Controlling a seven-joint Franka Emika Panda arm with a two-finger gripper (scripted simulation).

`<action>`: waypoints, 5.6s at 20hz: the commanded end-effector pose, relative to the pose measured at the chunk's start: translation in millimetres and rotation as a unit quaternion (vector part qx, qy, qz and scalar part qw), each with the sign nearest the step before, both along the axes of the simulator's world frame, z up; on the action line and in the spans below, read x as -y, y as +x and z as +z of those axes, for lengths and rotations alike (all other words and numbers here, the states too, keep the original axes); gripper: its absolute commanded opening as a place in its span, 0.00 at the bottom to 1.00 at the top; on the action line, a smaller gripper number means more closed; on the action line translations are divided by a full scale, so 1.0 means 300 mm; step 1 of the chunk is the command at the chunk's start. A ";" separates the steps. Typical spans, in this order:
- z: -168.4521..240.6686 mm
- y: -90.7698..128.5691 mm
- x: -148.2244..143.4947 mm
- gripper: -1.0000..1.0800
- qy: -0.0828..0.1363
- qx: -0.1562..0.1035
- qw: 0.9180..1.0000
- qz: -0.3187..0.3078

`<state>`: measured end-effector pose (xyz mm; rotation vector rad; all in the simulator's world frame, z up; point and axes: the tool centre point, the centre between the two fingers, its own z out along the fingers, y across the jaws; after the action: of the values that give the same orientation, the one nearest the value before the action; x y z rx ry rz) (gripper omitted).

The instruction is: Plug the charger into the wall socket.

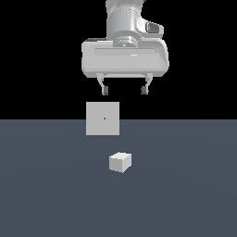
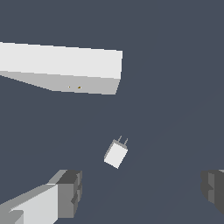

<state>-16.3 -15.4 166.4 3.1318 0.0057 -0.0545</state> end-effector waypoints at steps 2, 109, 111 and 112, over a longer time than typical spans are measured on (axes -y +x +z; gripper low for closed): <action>-0.001 0.000 -0.001 0.96 0.000 0.000 1.000 0.000; -0.398 -0.072 -0.087 0.00 -0.036 0.229 0.959 -0.166; -0.368 -0.056 -0.106 0.00 -0.031 0.230 0.962 -0.144; -0.353 -0.048 -0.115 0.00 -0.029 0.231 0.963 -0.133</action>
<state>-34.4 15.1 53.3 2.9677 -0.4605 0.6513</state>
